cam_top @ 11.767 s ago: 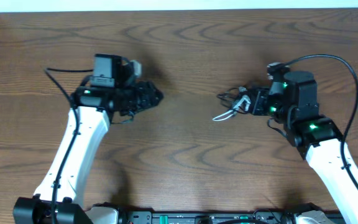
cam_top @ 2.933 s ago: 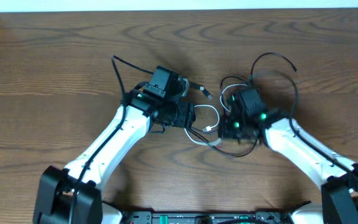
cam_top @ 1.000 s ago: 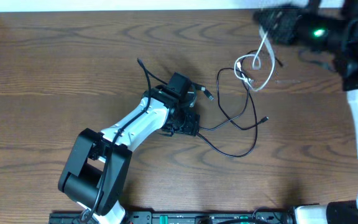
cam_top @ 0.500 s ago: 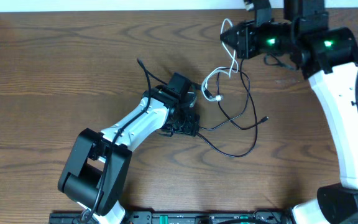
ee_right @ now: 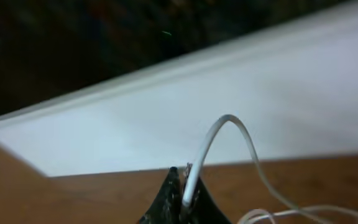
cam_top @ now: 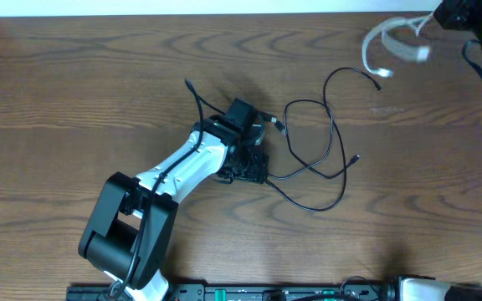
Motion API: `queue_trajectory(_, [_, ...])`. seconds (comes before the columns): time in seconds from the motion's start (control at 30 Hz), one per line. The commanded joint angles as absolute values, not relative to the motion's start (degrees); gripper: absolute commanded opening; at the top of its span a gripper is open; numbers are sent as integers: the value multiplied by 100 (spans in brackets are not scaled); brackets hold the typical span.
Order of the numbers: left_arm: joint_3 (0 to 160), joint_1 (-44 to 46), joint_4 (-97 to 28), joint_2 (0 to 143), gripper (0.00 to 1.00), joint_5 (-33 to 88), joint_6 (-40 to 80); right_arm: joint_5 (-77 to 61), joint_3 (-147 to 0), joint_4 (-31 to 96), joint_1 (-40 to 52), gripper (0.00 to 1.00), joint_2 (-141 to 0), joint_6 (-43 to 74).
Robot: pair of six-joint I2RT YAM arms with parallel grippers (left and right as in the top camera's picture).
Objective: Untangle cables
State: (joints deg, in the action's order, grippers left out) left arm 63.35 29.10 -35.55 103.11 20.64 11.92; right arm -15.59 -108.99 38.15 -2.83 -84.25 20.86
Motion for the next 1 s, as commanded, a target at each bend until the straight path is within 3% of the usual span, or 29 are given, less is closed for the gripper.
queue_trajectory(0.0, [6305,2923,-3555,10363,68,2025,1140,-32,-10906,4329,-397,1,-8700,2060])
queue_trajectory(0.2, [6305,2923,-3555,10363,68,2025,1140,395,-10906,5022,-1055,1,-9332,1529])
queue_trajectory(0.53, [6305,2923,-3555,10363,68,2025,1142,432,-10899,5498,-3273,1,-10022,1406])
queue_trajectory(0.7, [6305,2923,-3557,10363,68,2025,1142,263,-10895,5631,-3559,1,-10298,1406])
queue_trajectory(0.73, [6305,2923,-3559,10363,68,2025,1142,259,-10895,5629,-3559,3,-10309,1406])
queue_trajectory(0.77, [6305,2923,-3568,10363,68,2025,1142,255,-10895,5636,-3557,38,-10309,1409])
queue_trajectory(0.8, [6305,2923,-3575,10363,68,2025,1142,130,-10895,5638,-3557,47,-10309,1406])
queue_trajectory(0.97, [6305,2923,-3577,10363,68,2025,1142,-550,-10895,5688,-3546,54,-10311,1406])
